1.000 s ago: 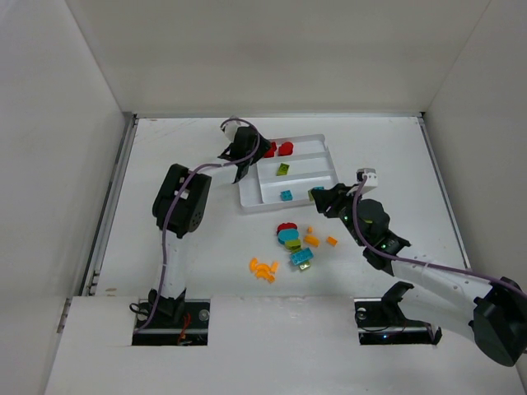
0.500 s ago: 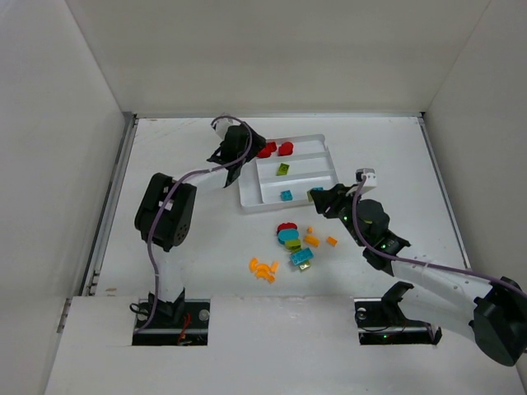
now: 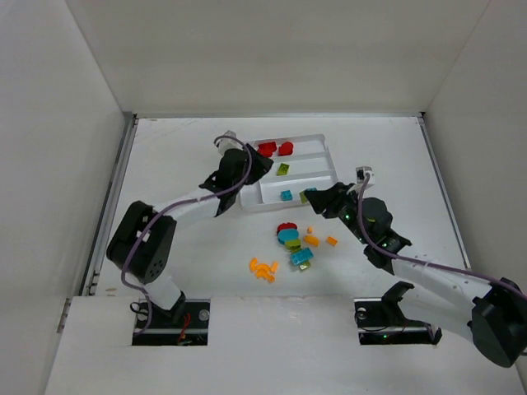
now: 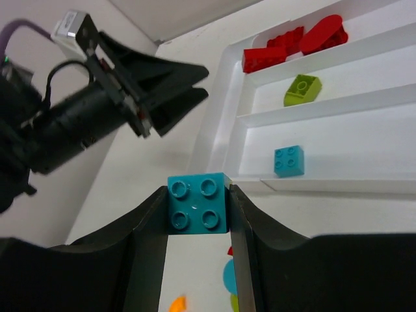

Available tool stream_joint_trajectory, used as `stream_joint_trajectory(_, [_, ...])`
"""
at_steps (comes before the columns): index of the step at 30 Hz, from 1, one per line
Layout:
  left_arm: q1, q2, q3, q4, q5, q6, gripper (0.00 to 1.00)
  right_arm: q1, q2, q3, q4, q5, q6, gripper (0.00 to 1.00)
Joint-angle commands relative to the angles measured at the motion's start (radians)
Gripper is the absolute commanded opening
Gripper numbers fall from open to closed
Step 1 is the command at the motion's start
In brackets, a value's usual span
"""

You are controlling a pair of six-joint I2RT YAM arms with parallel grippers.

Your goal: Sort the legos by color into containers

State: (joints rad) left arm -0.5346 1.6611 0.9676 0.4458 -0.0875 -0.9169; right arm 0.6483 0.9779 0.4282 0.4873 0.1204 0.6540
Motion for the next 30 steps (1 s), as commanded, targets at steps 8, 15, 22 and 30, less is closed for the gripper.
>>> stream_joint_trajectory(8, [-0.083,-0.391,-0.397,0.292,0.068,-0.141,0.48,-0.020,0.140,0.112,0.128,-0.174,0.309,0.26])
stream_joint_trajectory(15, [-0.098,-0.484,-0.566,0.510,0.094,-0.306,0.51,-0.006,0.257,0.164,0.237,-0.199,0.492,0.26])
stream_joint_trajectory(22, [-0.109,-0.492,-0.621,0.643,0.123,-0.364,0.54,0.015,0.361,0.202,0.335,-0.189,0.605,0.26])
stream_joint_trajectory(30, [-0.092,-0.437,-0.639,0.728,0.167,-0.408,0.55,0.038,0.452,0.221,0.450,-0.174,0.691,0.27])
